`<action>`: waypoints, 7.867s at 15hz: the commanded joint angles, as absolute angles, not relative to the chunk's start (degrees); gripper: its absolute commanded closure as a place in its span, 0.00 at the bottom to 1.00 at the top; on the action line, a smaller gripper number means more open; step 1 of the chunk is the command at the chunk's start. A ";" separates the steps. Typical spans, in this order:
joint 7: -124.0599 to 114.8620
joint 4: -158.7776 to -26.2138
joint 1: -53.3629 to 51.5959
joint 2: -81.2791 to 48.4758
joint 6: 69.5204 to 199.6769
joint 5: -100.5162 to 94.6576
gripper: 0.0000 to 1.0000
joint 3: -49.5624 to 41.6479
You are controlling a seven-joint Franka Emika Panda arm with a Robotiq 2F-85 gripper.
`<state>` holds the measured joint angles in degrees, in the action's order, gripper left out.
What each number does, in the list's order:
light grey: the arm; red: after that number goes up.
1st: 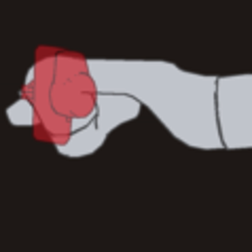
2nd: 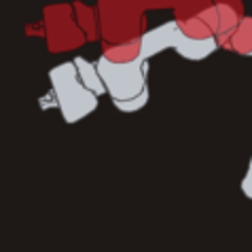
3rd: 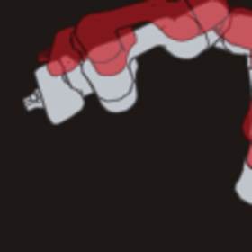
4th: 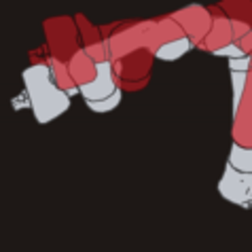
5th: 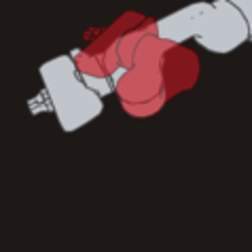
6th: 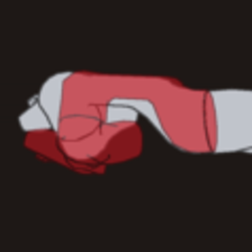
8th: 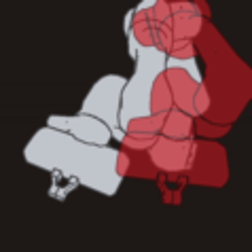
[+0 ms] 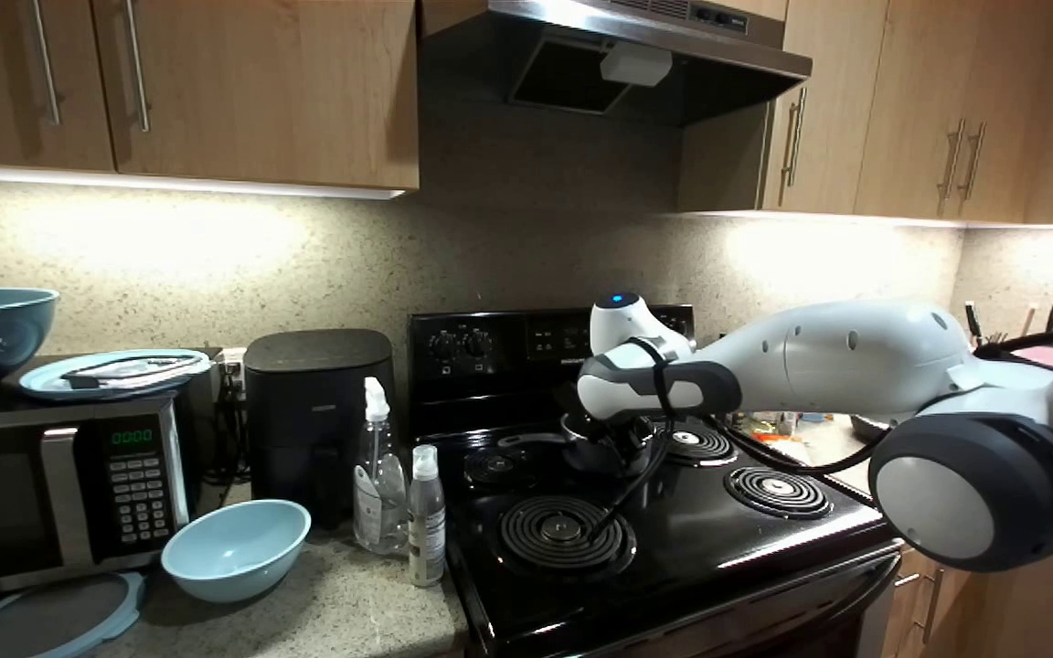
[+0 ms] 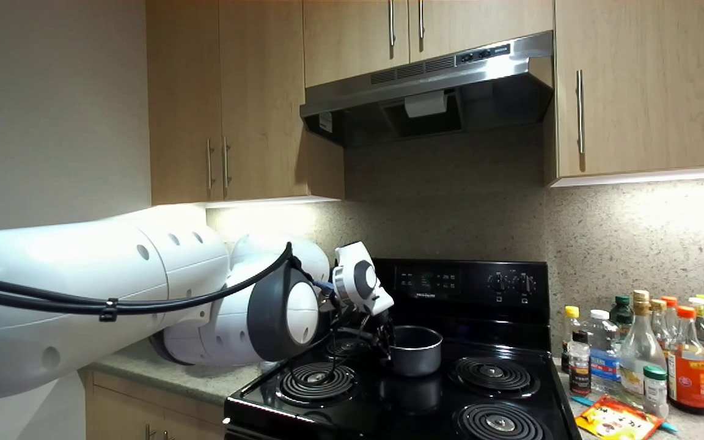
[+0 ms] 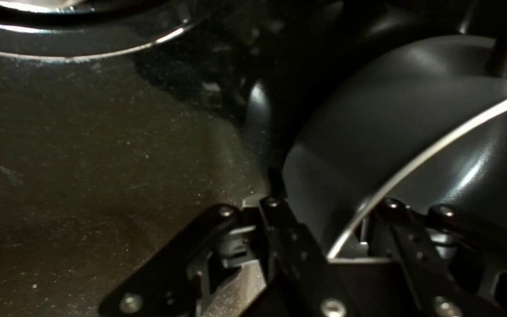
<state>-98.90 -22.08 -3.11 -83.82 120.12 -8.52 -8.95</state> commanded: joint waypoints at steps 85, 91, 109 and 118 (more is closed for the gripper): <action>-116.03 -23.52 13.95 -85.69 144.87 0.02 0.98 1.01; -111.37 -24.16 14.97 -85.70 141.60 -0.24 0.98 3.96; -113.00 -24.54 15.83 -85.68 144.36 2.19 0.98 5.70; -112.37 -24.57 16.17 -85.68 141.88 1.06 0.91 6.84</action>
<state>-112.37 -24.57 16.17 -85.68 141.88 1.06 6.85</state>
